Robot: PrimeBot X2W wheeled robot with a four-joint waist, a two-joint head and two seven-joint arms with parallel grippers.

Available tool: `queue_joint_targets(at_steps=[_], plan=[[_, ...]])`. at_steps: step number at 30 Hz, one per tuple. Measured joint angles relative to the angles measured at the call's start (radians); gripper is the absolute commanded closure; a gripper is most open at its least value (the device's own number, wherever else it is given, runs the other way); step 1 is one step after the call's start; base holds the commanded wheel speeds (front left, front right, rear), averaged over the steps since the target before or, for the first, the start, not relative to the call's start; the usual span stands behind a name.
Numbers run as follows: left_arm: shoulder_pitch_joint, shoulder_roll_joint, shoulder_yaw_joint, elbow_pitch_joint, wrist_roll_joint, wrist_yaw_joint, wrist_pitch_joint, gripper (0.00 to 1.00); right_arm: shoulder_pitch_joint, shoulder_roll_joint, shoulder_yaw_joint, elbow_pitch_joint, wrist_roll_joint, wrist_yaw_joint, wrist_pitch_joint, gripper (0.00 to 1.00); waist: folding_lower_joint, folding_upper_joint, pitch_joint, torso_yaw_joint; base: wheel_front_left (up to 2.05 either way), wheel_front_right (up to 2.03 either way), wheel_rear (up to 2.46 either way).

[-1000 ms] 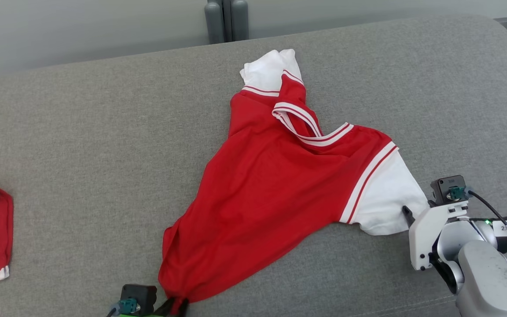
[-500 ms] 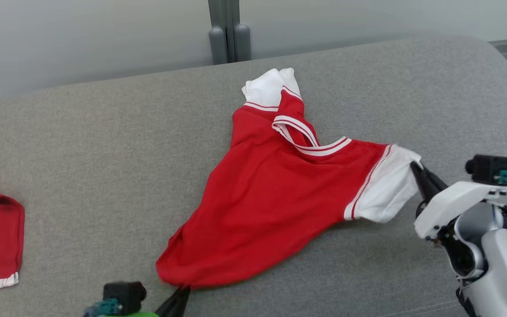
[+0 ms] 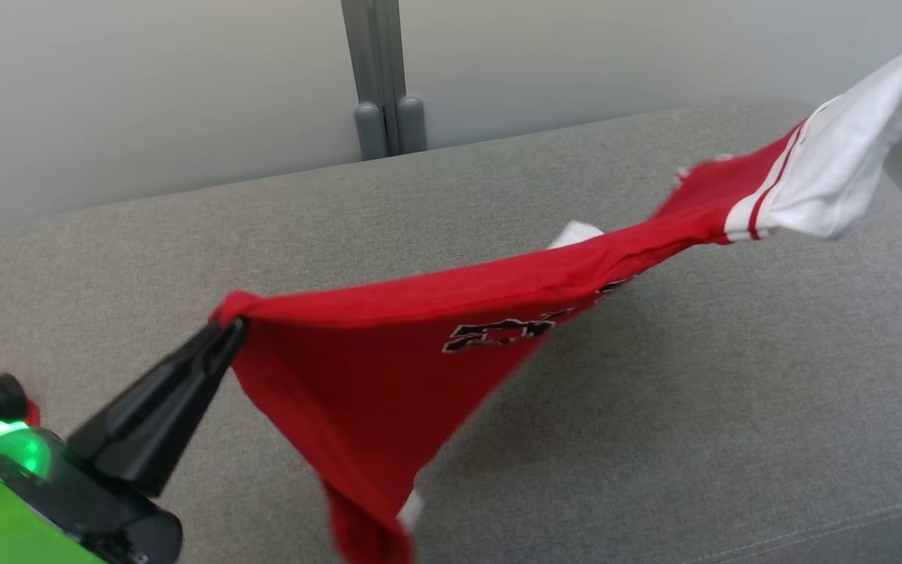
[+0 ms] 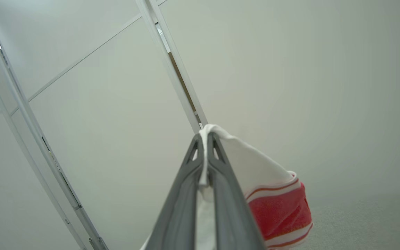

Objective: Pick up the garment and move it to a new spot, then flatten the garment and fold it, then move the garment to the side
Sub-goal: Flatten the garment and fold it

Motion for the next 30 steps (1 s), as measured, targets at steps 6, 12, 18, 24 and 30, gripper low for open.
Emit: queue_joint_targets(at_steps=[6,12,18,24,30], plan=[[-0.257,0.101,0.06,-0.016,-0.163,0.051,0.161,1.0,-0.213,0.015,-0.031,-0.08,-0.003,0.0,0.13,1.0,0.0,0.0,0.001,-0.037,0.0,0.0,0.0],[-0.48,0.187,0.073,0.093,-0.214,0.086,0.266,1.0,-0.405,-0.006,-0.012,0.0,-0.077,0.0,0.235,1.0,0.0,0.0,0.047,-0.057,0.0,0.0,0.0],[-0.725,0.246,0.025,0.34,-0.153,0.07,0.302,1.0,-0.61,0.012,0.032,0.198,-0.193,0.0,0.207,1.0,0.0,0.0,0.144,-0.064,0.0,0.0,0.0],[-1.146,0.229,-0.087,0.694,0.05,0.042,0.207,1.0,-0.93,0.049,0.045,0.475,-0.349,0.0,0.041,1.0,0.0001,0.0,0.284,-0.064,0.0,0.0,0.0],[-1.572,0.08,-0.202,1.122,0.302,0.008,-0.212,1.0,-1.266,0.053,0.002,0.903,-0.357,0.0,-0.274,1.0,0.0002,0.0,0.464,-0.069,0.0,0.0,0.0]])
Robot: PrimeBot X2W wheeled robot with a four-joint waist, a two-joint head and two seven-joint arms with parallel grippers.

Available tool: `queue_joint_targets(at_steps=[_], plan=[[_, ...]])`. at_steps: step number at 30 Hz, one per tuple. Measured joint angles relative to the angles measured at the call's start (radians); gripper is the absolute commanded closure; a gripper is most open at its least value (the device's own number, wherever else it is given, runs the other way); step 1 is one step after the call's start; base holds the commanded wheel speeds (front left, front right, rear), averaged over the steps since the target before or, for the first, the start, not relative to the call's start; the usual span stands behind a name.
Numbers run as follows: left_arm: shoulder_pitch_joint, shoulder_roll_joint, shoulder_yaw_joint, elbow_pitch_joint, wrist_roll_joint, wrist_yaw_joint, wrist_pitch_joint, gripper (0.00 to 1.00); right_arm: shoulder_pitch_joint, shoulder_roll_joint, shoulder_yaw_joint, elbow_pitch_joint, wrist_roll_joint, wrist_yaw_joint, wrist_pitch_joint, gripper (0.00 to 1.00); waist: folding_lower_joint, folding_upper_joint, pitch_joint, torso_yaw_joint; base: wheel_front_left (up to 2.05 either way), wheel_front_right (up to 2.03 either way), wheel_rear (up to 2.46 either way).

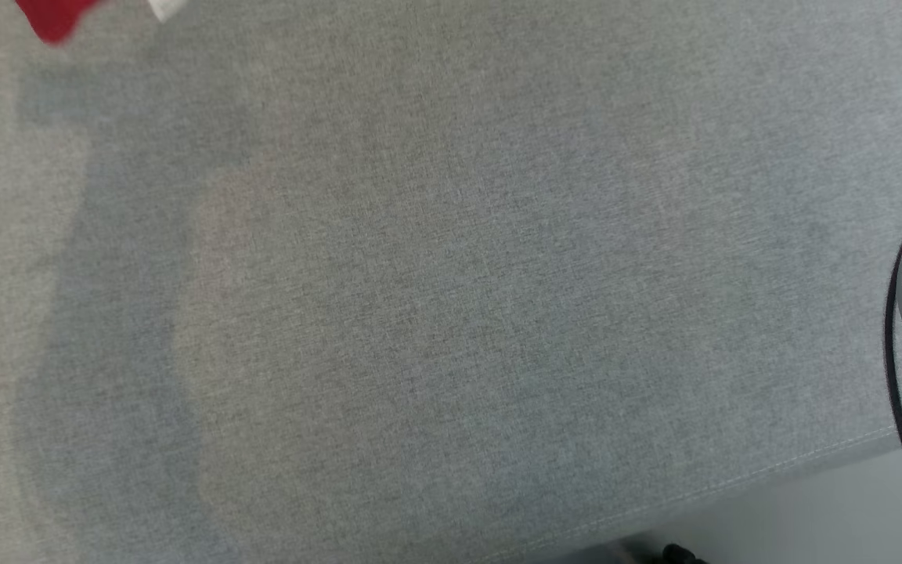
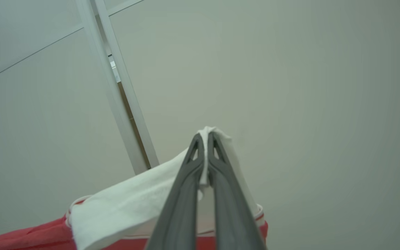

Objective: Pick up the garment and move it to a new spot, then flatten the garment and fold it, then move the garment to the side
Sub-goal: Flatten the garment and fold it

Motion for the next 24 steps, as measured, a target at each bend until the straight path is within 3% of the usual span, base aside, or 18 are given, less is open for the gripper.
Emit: queue_joint_targets(at_steps=[5,10,13,19,24], plan=[[-0.061,-0.025,-0.057,0.239,0.067,-0.022,-0.272,1.0,-0.053,0.001,0.121,0.229,0.064,0.0,-0.195,1.0,0.0,0.0,0.104,-0.006,0.0,0.0,0.0],[0.134,-0.022,-0.126,0.365,0.051,-0.032,-0.444,1.0,0.157,0.004,0.33,0.309,0.22,0.0,-0.343,1.0,0.0001,0.0,0.133,-0.008,0.0,0.0,0.0],[0.325,0.004,-0.217,0.327,-0.01,-0.033,-0.496,1.0,0.348,0.005,0.403,0.292,0.276,0.0,-0.39,1.0,0.0,0.0,0.112,-0.009,0.0,0.0,0.0],[0.754,0.069,-0.298,0.156,-0.104,-0.031,-0.536,1.0,0.771,-0.032,0.416,0.166,0.266,0.0,-0.406,1.0,-0.0002,0.0,0.028,-0.009,0.0,0.0,0.0],[1.095,0.111,-0.301,-0.074,-0.154,0.082,-0.529,1.0,1.114,-0.09,0.381,-0.042,0.265,0.001,-0.333,1.0,-0.0003,0.0,-0.08,0.0,0.0,0.0,0.0]])
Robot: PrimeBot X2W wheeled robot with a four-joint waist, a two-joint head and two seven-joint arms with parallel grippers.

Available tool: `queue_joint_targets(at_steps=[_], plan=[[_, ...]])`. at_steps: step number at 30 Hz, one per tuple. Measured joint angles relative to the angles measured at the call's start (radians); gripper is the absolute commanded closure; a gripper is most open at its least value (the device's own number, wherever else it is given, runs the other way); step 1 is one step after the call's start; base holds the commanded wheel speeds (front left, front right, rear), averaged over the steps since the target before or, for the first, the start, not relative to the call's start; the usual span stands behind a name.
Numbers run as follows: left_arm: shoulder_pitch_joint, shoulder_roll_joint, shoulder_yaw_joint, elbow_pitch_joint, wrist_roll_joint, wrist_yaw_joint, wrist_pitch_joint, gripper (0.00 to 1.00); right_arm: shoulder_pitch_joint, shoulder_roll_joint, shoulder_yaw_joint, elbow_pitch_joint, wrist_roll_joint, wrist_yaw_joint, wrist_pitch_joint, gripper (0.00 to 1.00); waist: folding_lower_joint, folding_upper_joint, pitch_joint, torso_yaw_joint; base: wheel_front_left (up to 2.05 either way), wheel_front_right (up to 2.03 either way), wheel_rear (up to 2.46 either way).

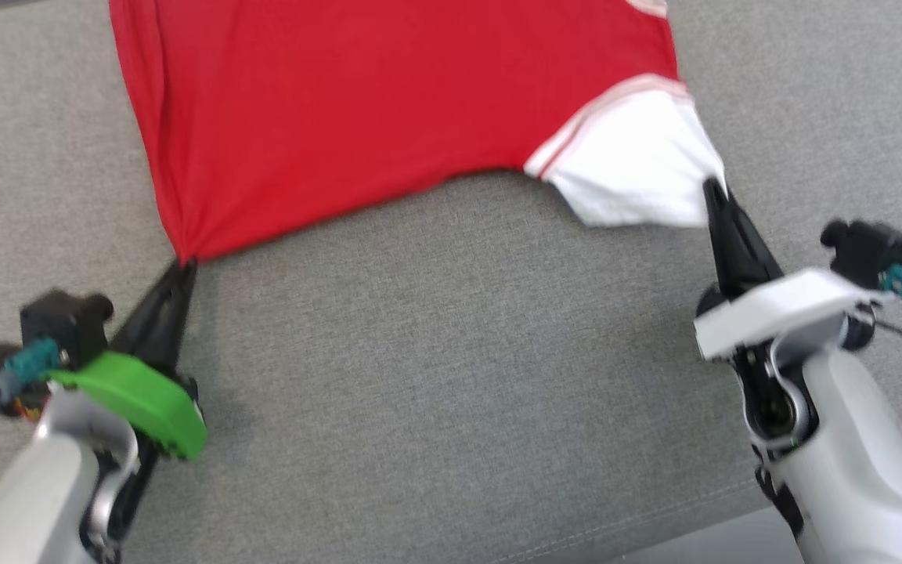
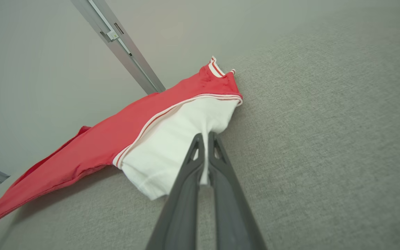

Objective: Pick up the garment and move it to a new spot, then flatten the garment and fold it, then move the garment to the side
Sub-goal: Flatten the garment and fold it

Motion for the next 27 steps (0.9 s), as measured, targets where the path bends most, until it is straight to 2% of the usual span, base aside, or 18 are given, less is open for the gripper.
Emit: queue_joint_targets(at_steps=[4,7,12,15,19,27], plan=[[0.249,0.01,0.004,-0.197,-0.056,0.11,0.02,1.0,0.246,-0.004,-0.052,-0.179,-0.016,0.0,0.085,1.0,0.0,0.0,-0.077,0.011,0.0,0.0,0.0],[0.407,0.013,-0.001,-0.332,-0.086,0.181,0.036,1.0,0.393,0.018,-0.093,-0.31,-0.03,0.0,0.145,1.0,0.0,0.0,-0.121,0.016,0.0,0.0,0.0],[0.558,0.008,0.006,-0.502,-0.149,0.255,0.055,1.0,0.569,0.063,-0.15,-0.496,-0.03,0.0,0.243,1.0,-0.0001,0.0,-0.156,0.031,0.0,0.0,0.0],[0.572,0.011,0.015,-0.533,-0.175,0.262,0.071,1.0,0.601,0.074,-0.181,-0.529,-0.037,0.0,0.282,1.0,0.0,0.0,-0.153,0.04,0.0,0.0,0.0],[0.55,0.016,0.022,-0.529,-0.207,0.259,0.117,1.0,0.571,0.084,-0.214,-0.515,-0.057,0.0,0.316,1.0,0.0,0.0,-0.144,0.048,0.0,0.0,0.0],[0.369,0.034,0.034,-0.495,-0.246,0.234,0.247,1.0,0.334,0.089,-0.218,-0.453,-0.14,0.0,0.435,1.0,0.0,0.0,-0.122,0.059,0.0,0.0,0.0]])
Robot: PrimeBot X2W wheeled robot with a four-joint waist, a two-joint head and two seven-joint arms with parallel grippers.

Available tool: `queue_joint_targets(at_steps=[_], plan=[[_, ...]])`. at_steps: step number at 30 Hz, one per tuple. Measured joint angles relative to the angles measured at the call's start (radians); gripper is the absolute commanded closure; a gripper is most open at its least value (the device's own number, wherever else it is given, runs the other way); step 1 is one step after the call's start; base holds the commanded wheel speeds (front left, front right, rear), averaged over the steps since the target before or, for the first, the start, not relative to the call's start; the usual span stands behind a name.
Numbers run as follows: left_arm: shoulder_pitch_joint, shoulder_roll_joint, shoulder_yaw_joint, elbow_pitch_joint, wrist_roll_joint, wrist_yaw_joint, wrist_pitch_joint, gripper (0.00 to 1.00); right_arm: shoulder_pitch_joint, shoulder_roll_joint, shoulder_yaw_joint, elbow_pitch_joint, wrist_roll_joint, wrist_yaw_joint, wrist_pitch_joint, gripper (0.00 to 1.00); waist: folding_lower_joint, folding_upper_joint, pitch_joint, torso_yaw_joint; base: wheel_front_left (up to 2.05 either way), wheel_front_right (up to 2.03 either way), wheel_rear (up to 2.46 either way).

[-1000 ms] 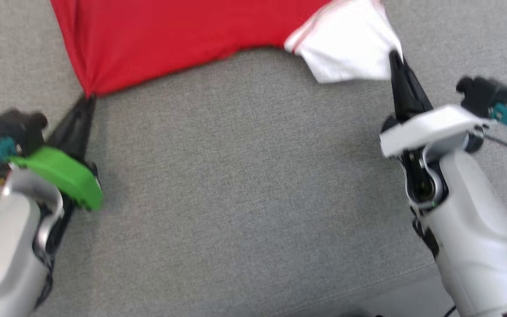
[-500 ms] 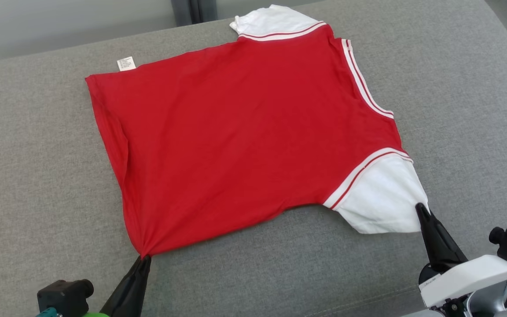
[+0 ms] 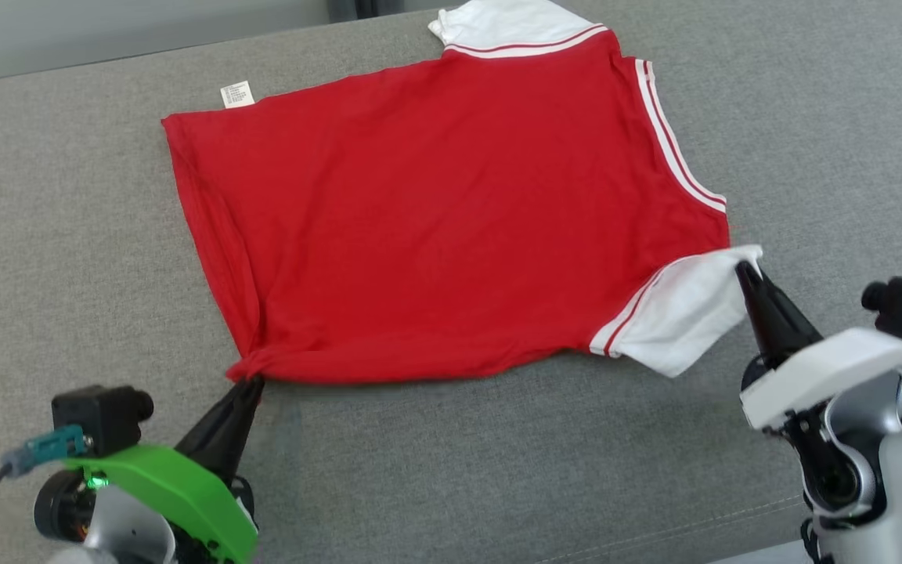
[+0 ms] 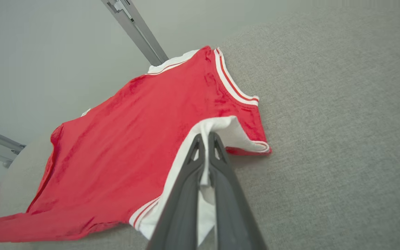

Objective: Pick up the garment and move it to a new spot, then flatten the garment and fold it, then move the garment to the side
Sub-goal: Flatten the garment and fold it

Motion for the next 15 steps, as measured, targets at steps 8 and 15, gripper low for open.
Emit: queue_joint_targets(at_steps=[8,15], plan=[[-0.223,0.011,-0.004,0.08,-0.037,-0.028,0.16,1.0,-0.256,-0.025,-0.004,0.081,-0.111,0.0,0.102,1.0,0.0,0.0,0.049,0.018,0.0,0.0,0.0],[-0.403,-0.017,-0.03,0.216,-0.032,-0.053,0.24,1.0,-0.424,-0.039,0.006,0.202,-0.183,0.0,0.126,1.0,0.0,0.0,0.105,0.038,0.0,0.0,0.0]])
